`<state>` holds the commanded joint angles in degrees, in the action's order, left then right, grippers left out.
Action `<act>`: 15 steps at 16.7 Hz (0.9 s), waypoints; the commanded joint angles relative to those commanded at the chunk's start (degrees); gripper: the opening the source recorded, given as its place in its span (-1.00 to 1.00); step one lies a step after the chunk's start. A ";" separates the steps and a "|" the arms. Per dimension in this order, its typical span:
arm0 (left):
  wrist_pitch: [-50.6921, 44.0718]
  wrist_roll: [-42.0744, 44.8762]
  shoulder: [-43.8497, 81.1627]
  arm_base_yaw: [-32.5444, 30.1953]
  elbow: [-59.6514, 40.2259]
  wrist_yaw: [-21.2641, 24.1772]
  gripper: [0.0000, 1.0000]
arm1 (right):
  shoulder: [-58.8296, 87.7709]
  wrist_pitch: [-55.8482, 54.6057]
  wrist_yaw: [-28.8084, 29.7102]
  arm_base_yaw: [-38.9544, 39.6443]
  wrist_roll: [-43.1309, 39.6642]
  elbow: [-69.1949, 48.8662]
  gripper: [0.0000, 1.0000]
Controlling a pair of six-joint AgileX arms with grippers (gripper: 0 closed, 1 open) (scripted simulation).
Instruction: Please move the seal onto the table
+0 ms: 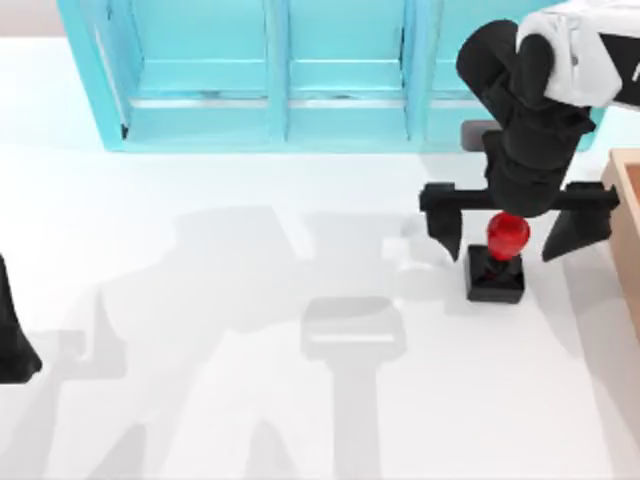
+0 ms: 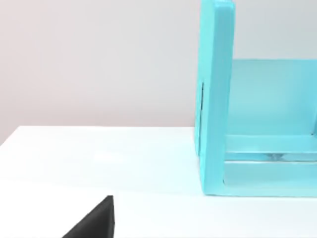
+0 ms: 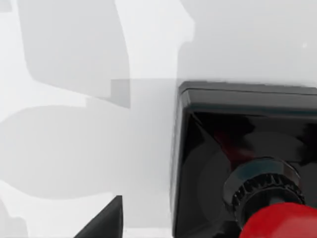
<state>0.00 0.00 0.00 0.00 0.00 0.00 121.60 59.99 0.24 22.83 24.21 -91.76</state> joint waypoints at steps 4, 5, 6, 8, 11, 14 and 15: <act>0.00 0.00 0.00 0.00 0.00 0.00 1.00 | -0.02 0.08 0.00 -0.12 0.00 -0.08 1.00; 0.00 0.00 0.00 0.00 0.00 0.00 1.00 | 0.04 0.61 0.00 -0.11 0.01 -0.66 1.00; 0.00 0.00 0.00 0.00 0.00 0.00 1.00 | 0.12 1.56 0.04 -0.10 0.02 -1.77 1.00; 0.00 0.00 0.00 0.00 0.00 0.00 1.00 | 0.37 4.46 0.23 -0.07 0.08 -5.19 1.00; 0.00 0.00 0.00 0.00 0.00 0.00 1.00 | 0.90 10.12 0.42 -0.16 0.27 -11.40 1.00; 0.00 0.00 0.00 0.00 0.00 0.00 1.00 | 1.24 15.70 0.02 -0.08 0.04 -16.29 1.00; 0.00 0.00 0.00 0.00 0.00 0.00 1.00 | 1.45 17.35 -0.21 -0.03 -0.05 -17.55 1.00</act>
<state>0.00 0.00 0.00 0.00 0.00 0.00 123.04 77.35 0.03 22.80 24.17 -109.31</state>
